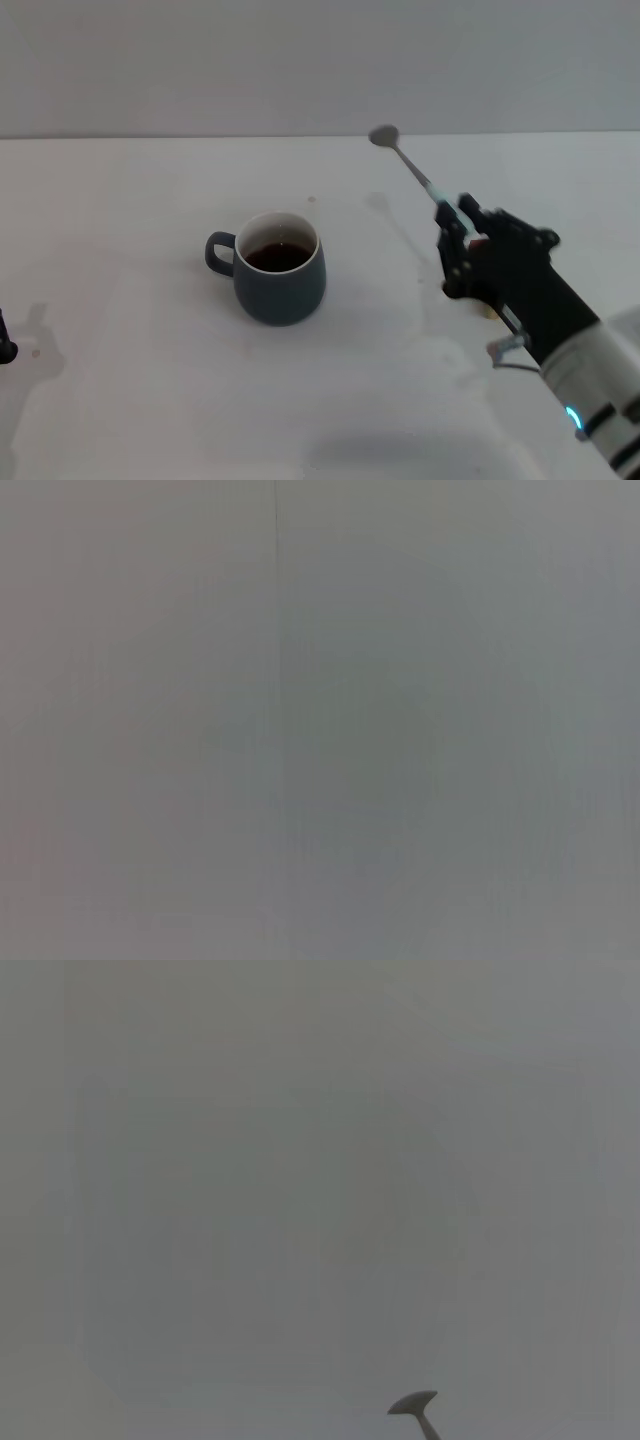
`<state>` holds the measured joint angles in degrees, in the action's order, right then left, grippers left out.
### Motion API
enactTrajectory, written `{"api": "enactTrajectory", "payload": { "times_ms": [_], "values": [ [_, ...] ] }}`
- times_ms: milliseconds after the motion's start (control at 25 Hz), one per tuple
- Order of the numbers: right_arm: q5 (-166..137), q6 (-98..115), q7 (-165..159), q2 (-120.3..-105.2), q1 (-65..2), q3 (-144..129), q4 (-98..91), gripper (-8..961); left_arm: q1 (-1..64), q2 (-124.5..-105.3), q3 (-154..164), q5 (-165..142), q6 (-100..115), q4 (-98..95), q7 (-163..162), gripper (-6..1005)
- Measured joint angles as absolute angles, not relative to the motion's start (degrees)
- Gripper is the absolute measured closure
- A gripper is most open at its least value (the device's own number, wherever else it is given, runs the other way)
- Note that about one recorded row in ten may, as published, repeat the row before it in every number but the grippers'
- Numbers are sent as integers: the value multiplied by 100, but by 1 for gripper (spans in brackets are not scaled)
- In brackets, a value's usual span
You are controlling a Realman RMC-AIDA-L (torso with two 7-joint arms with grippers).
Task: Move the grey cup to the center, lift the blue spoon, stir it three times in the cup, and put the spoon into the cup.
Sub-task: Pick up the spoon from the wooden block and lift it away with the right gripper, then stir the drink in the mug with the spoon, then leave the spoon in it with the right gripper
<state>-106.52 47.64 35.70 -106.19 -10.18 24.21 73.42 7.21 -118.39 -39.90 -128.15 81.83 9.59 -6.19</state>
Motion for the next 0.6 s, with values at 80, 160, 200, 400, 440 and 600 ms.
{"api": "enactTrajectory", "payload": {
  "times_ms": [80,160,200,400,440,600],
  "values": [
    [-10652,4134,3947,-10627,-906,2842,7691,798,720,-11839,-3990,-12815,8178,958,-623,1001],
    [-10670,3269,4549,-10809,-657,3397,8014,799,719,-11839,-3990,-12814,8167,956,-628,1001],
    [-10670,3269,4549,-10809,-657,3397,8014,799,717,-11839,-3990,-12815,8157,954,-629,1001],
    [-10693,1876,5285,-11127,-140,4289,8615,799,716,-11839,-3990,-12814,8141,949,-633,1001],
    [-10701,1585,5388,-11183,-52,4464,8749,800,722,-11839,-3990,-12815,8140,949,-634,1001],
    [-10877,775,5659,-11406,190,4959,9053,800,748,-11839,-3990,-12814,8139,949,-629,1001]
  ]
}}
